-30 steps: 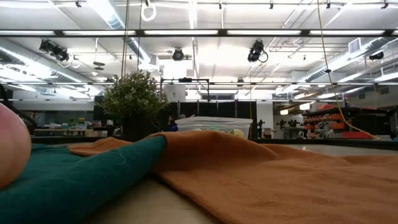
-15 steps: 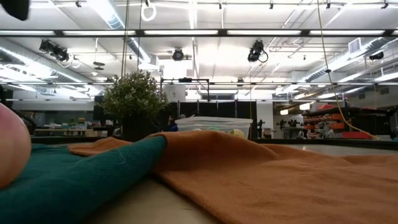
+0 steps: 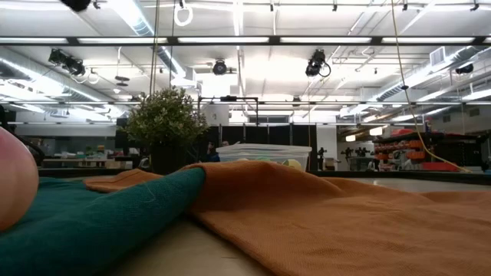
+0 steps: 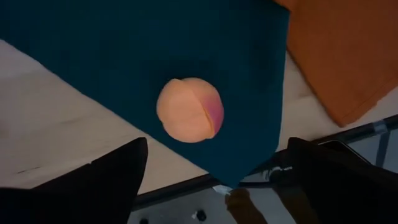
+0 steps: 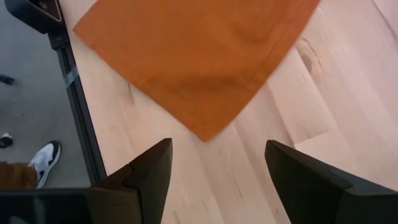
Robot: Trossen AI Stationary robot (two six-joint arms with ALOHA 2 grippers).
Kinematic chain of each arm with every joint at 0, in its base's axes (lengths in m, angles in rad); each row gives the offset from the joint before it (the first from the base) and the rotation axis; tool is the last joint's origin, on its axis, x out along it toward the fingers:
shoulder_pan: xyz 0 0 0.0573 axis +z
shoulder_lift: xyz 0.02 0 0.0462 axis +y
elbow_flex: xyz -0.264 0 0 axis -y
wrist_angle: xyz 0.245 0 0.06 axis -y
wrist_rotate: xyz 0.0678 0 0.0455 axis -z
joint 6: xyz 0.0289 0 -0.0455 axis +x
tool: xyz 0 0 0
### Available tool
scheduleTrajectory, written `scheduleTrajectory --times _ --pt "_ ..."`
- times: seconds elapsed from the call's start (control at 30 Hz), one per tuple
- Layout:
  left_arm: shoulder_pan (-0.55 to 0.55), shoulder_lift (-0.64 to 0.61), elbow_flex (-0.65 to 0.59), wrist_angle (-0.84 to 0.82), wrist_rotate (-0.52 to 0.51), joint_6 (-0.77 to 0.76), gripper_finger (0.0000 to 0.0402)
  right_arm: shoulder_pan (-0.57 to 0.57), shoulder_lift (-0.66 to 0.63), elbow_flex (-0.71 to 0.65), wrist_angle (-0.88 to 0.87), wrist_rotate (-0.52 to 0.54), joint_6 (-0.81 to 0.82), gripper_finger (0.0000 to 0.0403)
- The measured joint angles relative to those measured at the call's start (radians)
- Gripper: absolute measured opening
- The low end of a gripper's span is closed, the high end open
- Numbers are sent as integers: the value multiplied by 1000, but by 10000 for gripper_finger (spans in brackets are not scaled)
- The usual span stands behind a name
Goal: Pick and placing Produce into tupperware
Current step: Put the light orange peach into the transparent bin
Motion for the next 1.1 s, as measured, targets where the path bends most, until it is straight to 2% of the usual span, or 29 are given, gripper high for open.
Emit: scheduleTrajectory --times 0.27,1.1 --pt "-8 69 0 13 58 -1 396 0 0 0 1 3 11 224" --pt "-2 144 0 30 59 8 396 -1 0 0 1 20 56 224"
